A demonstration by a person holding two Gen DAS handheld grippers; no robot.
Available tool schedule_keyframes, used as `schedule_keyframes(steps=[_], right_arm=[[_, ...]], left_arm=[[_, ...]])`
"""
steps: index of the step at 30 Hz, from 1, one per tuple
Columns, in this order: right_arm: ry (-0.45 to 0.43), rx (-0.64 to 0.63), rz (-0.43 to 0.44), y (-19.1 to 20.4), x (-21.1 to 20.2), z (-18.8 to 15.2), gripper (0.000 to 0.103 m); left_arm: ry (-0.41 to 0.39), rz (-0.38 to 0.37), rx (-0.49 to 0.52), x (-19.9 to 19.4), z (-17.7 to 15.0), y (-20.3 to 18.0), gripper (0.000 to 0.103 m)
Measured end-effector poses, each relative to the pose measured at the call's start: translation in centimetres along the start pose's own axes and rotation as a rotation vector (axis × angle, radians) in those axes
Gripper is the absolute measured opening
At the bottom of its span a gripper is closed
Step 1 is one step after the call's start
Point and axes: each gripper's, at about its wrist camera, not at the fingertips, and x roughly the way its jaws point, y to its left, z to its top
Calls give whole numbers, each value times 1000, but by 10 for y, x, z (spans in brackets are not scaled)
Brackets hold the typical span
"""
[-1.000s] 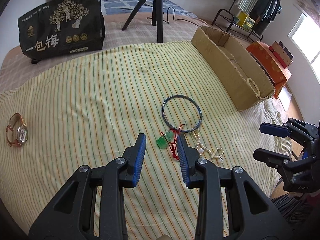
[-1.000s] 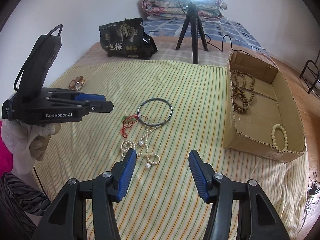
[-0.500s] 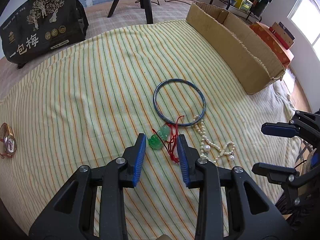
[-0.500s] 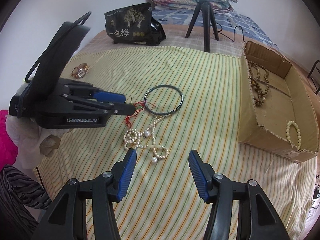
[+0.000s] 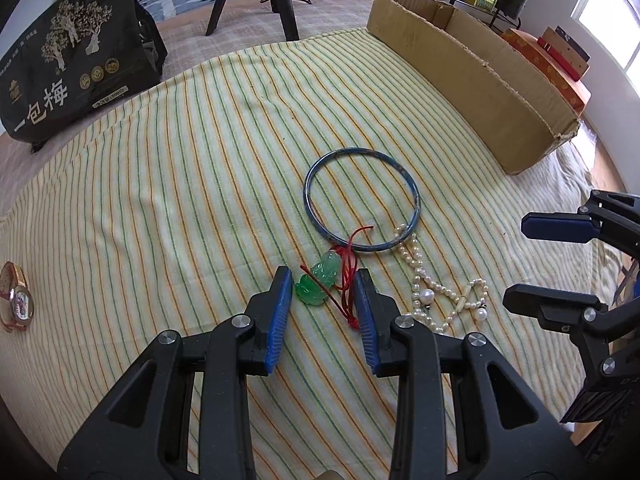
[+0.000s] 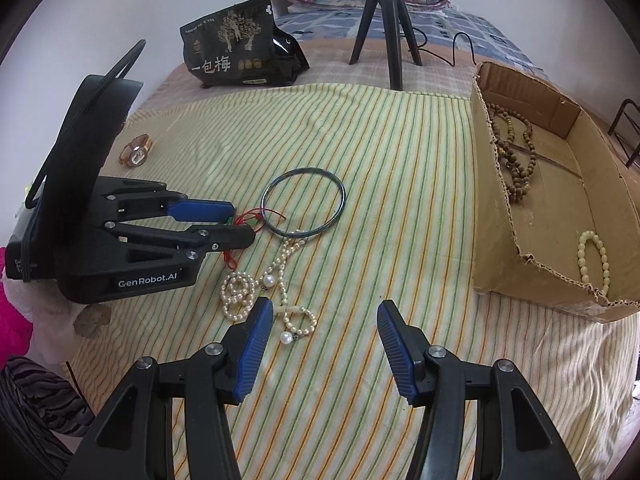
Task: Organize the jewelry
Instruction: 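Move the left tool to the green jade pendant and grasp its red string, then grasp the pearl necklace with the right tool beside the dark bangle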
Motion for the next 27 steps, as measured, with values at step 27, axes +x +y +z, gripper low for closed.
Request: schedule_keyframes(steps=[27], right_arm=[[23, -194, 110, 58, 33, -3, 42]], left_arm=[[-19, -9, 6, -2, -3, 7, 18]])
